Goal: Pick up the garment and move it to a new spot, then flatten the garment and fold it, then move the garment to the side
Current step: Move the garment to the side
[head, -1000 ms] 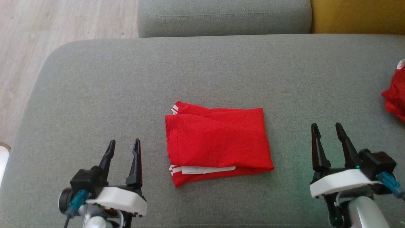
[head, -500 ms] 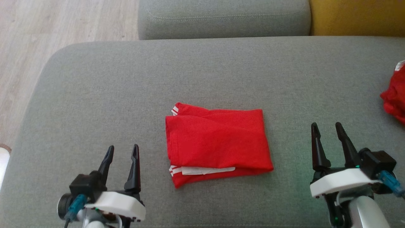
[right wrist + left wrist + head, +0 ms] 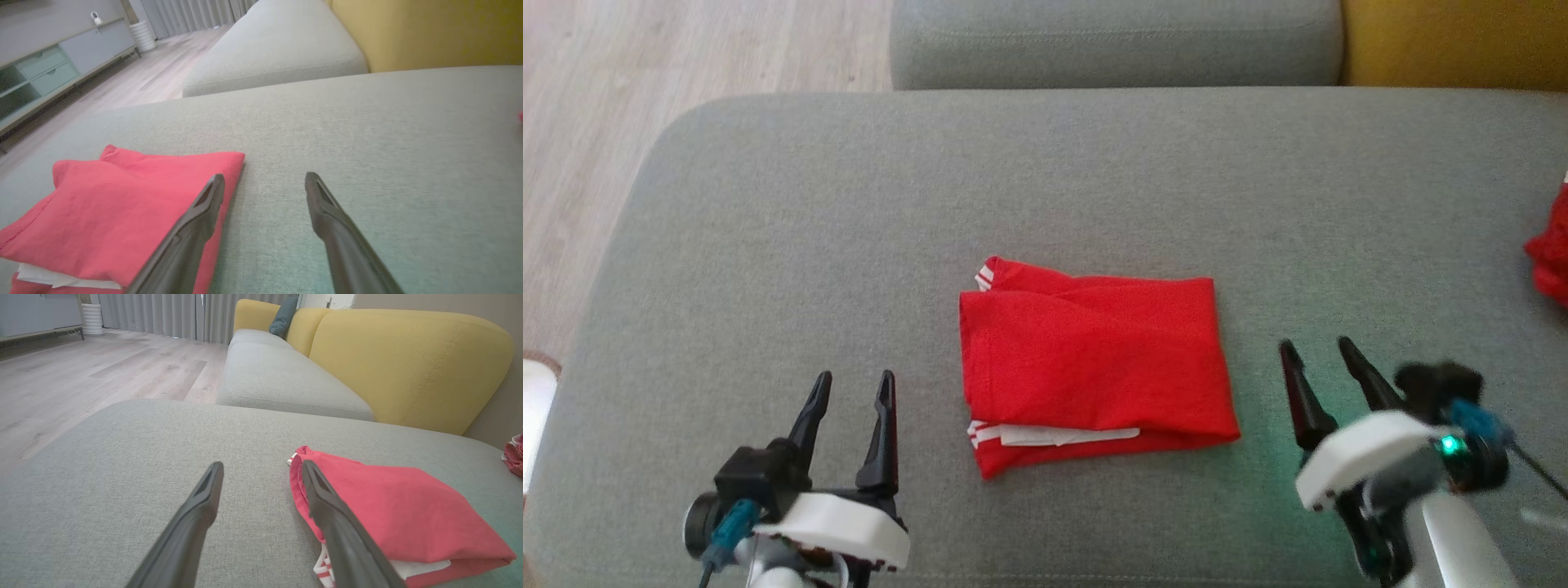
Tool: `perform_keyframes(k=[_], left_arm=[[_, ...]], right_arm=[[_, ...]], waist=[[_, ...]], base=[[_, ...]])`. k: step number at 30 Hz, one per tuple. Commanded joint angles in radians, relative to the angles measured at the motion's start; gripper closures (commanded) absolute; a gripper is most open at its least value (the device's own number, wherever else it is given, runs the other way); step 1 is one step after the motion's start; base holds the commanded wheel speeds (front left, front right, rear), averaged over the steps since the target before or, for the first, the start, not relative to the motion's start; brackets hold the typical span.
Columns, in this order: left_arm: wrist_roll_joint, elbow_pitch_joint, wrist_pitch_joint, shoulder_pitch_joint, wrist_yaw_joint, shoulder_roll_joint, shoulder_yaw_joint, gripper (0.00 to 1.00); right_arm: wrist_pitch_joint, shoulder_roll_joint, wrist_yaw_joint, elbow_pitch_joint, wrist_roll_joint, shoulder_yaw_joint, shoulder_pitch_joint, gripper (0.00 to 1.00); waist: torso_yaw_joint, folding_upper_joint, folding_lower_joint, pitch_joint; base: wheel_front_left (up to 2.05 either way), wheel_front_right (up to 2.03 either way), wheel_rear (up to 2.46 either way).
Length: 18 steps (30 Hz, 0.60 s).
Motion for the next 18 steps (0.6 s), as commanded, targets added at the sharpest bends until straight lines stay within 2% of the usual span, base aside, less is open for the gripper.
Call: perform_keyframes(k=[1, 6, 11, 18], left_arm=[[0.01, -0.037, -0.012, -0.042, -0.004, -0.006, 0.027, 0.0], [0.007, -0.046, -0.012, -0.058, -0.012, -0.019, 0.018, 0.0], [-0.003, -0.048, -0.012, -0.078, -0.014, -0.03, 0.011, 0.0], [-0.013, -0.05, -0.012, -0.092, -0.011, -0.035, 0.012, 0.0]], right_arm=[[0.031, -0.003, 0.007, -0.03, 0.002, 0.033, -0.077, 0.0], [0.199, -0.023, 0.007, -0.007, 0.049, 0.066, -0.167, 0.0], [0.353, -0.083, 0.007, 0.045, 0.121, 0.089, -0.231, 0.0], [0.45, -0.108, 0.007, 0.082, 0.184, 0.093, -0.243, 0.0]], waist=[[0.011, 0.0, 0.0, 0.013], [0.042, 0.0, 0.0, 0.049], [0.09, 0.0, 0.0, 0.094], [0.13, 0.0, 0.0, 0.13]], base=[[0.0, 0.0, 0.0], [0.0, 0.0, 0.0], [0.0, 0.0, 0.0], [0.0, 0.0, 0.0]])
